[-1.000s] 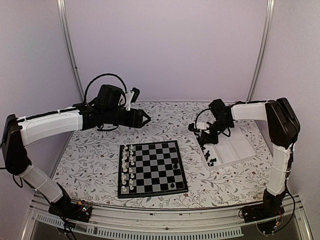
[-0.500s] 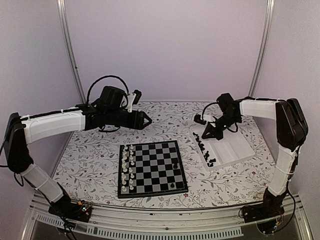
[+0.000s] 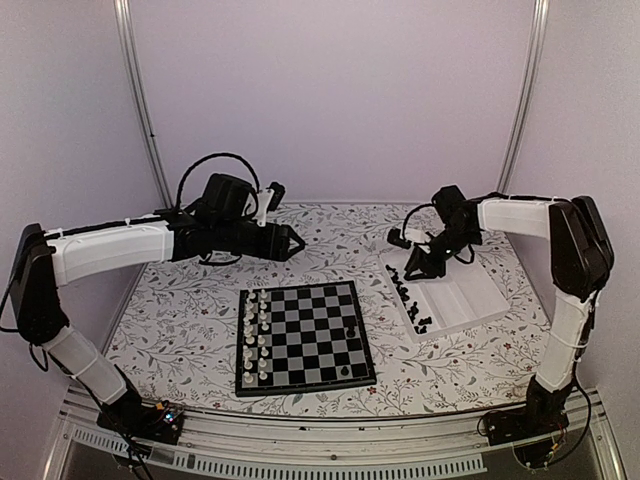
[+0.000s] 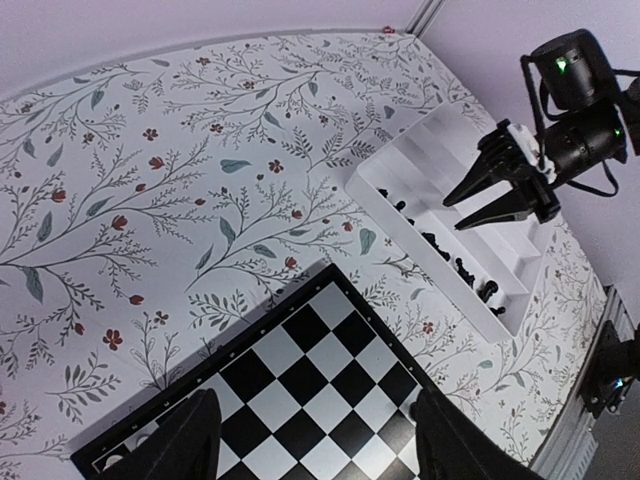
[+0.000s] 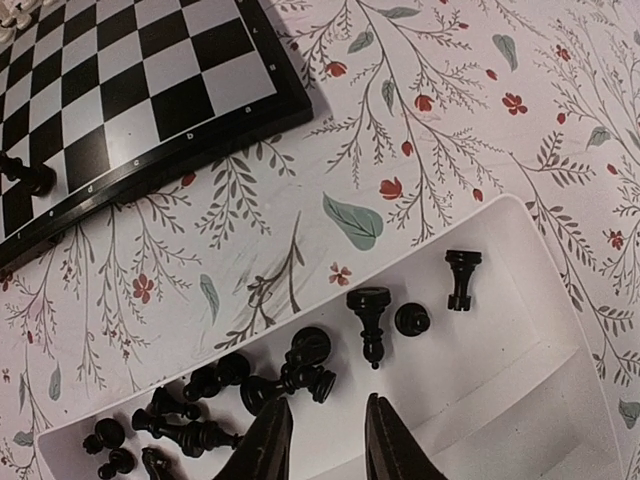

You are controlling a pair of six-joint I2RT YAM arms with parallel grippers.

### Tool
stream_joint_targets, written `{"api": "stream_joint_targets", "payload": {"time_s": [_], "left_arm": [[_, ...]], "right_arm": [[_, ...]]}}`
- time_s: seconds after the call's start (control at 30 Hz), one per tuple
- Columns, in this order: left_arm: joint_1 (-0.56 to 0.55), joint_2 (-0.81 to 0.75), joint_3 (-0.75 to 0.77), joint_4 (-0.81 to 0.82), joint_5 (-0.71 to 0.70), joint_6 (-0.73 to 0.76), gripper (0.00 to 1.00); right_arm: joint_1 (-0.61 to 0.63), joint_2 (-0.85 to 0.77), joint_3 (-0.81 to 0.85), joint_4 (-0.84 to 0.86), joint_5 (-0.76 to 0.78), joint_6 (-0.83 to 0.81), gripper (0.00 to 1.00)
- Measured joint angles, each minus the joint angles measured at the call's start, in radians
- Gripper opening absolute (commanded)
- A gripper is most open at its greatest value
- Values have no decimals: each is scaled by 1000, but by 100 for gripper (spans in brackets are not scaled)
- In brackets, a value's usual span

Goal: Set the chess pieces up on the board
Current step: Pick up the chess piece from the storage box.

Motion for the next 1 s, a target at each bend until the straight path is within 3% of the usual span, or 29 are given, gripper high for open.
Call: {"api": "stream_joint_targets", "payload": {"time_s": [0.33,0.5,1.0], "left_arm": [[0,0,-7,0,-3,-8,68],[0,0,-8,1,-3,-8,68],[0,0,-27,1,-3,-17,68]], "right_arm": [[0,127,122,-54,-8,63,30],[0,140,132,-78,-31,84,34],[9,183,149,-87,-42,157,32]]}}
